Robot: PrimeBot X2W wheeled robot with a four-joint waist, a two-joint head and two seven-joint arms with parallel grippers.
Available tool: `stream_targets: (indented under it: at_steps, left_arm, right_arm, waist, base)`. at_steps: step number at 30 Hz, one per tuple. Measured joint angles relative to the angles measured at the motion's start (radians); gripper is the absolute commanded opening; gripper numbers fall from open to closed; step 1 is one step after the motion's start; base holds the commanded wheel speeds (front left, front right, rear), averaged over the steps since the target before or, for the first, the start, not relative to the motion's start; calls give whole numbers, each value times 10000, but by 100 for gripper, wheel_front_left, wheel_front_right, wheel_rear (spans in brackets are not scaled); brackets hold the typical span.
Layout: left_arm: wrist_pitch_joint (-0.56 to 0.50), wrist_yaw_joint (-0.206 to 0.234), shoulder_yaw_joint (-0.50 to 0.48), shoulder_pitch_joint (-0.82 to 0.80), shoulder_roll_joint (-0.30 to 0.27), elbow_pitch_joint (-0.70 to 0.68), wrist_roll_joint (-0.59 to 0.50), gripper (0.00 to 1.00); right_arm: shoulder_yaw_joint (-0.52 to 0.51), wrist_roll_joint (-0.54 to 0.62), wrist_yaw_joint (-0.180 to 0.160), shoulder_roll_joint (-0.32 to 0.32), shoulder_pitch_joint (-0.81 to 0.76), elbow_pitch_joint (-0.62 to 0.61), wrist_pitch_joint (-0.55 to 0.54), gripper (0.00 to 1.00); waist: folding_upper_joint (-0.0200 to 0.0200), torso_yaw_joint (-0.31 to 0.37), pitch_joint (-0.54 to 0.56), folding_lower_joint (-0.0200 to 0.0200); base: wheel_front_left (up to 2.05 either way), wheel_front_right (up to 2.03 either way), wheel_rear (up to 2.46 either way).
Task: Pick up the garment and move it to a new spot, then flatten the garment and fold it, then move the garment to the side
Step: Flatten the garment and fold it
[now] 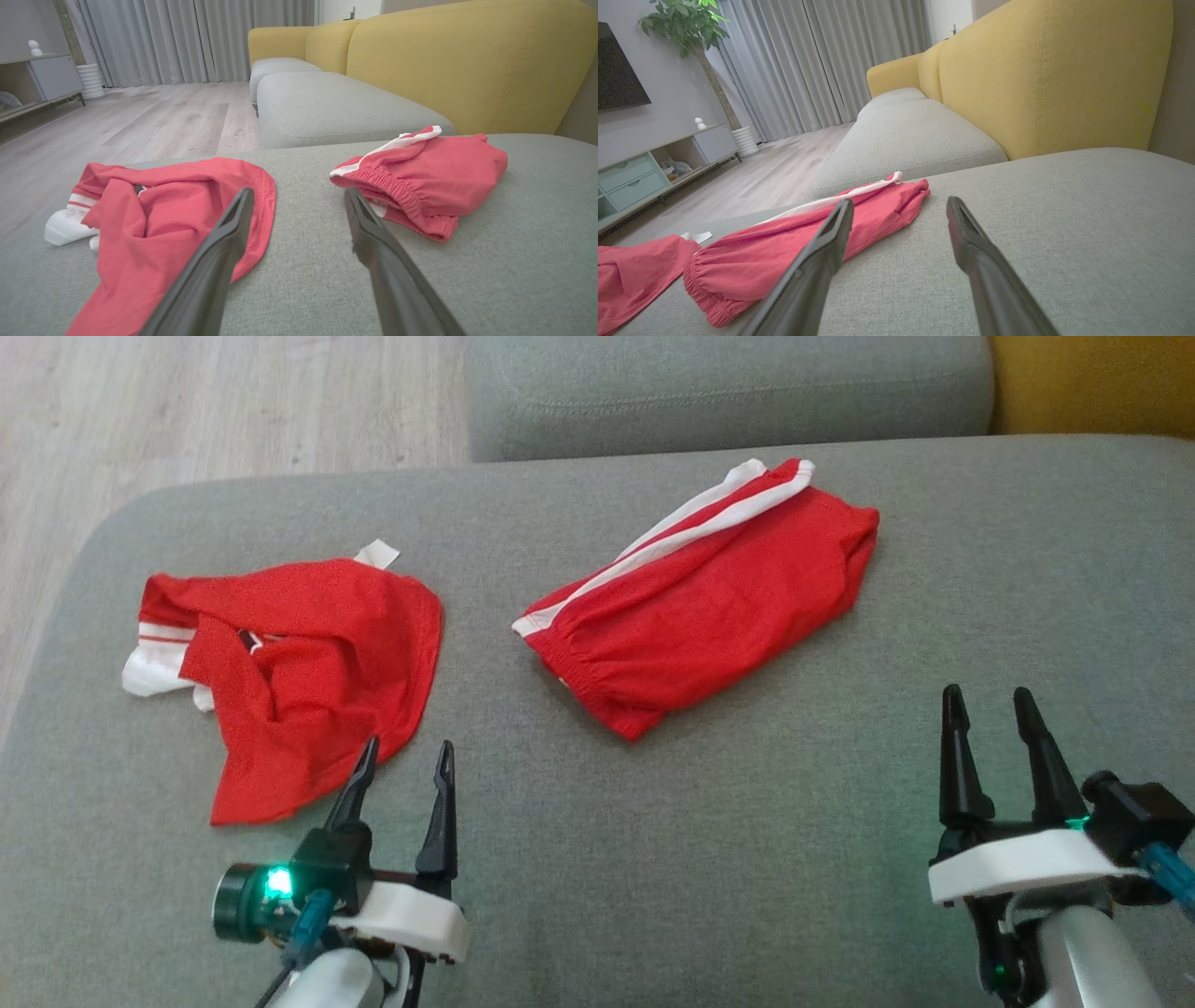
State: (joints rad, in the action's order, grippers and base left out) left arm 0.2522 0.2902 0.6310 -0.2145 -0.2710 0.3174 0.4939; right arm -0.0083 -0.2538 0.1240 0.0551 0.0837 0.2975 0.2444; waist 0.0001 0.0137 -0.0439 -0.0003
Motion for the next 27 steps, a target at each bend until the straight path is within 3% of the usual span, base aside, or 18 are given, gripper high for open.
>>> stream_targets:
  at_steps: [7,12,21,27]
  left_arm:
    - [0,-416,-267,-78,244,-35,-525,100]
    - [0,-715,-364,-909,508,-36,-803,100]
    - [0,-1160,-698,-1685,1037,-123,-1028,100]
    - [0,-1425,-872,-2063,1329,-2,-1267,100]
  right_arm:
    - [-295,510,0,-58,75,-782,-686,100]
    - [-1062,1448,0,-35,1613,-591,-2002,100]
    - [-2301,2337,0,991,5762,2328,-4458,100]
    - [-2871,3028,0,1544,7353,4755,-4924,100]
  waist:
    - [0,-217,-407,3]
    - [0,-472,-1059,4]
    - [-1,-1179,-2453,6]
    - [-1,-1801,-3196,6]
  base:
    - [0,0,0]
    - [0,0,0]
    - [0,0,0]
    - [0,0,0]
